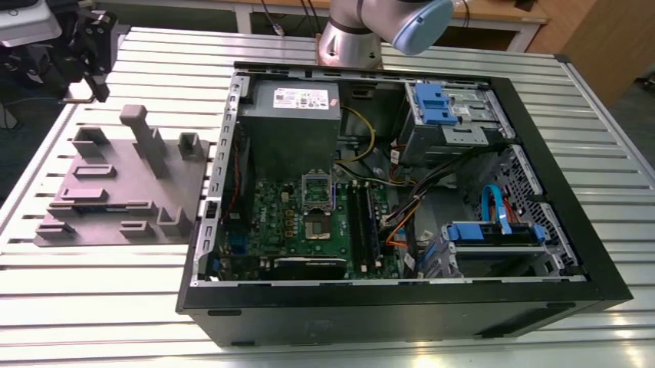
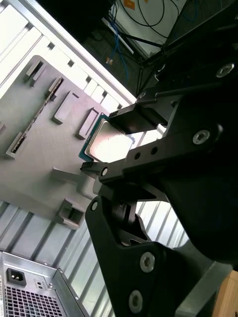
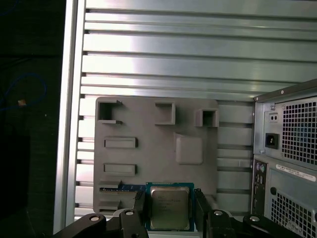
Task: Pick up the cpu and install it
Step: 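Pick up the cpu and move it towards the insertion slot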
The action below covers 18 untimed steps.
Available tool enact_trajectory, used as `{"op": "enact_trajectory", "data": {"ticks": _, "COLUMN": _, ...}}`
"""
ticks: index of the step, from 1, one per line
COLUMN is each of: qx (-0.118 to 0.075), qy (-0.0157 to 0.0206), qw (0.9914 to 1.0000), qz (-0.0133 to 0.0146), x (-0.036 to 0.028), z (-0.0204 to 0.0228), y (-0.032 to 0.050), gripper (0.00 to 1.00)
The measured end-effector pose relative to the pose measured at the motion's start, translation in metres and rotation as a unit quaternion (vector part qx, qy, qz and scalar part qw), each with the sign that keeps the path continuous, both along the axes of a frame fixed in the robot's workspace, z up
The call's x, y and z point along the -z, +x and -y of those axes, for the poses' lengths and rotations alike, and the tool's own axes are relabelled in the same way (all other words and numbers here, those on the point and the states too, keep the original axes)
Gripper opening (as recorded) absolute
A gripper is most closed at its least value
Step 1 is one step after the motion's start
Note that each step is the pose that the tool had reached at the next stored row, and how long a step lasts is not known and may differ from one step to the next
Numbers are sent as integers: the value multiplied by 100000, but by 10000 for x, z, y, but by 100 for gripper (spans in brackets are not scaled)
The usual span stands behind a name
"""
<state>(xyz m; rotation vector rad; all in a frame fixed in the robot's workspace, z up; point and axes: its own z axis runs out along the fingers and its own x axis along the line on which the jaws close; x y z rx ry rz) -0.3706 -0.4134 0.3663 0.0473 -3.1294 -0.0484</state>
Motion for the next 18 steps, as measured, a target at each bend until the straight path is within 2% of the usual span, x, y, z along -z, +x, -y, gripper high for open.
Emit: {"op": "enact_trajectory", "data": {"ticks": 18, "qx": 3, "qy": -1, "qw": 100000, "qz": -1, "x": 0, "z": 0, "y": 71, "gripper": 47}}
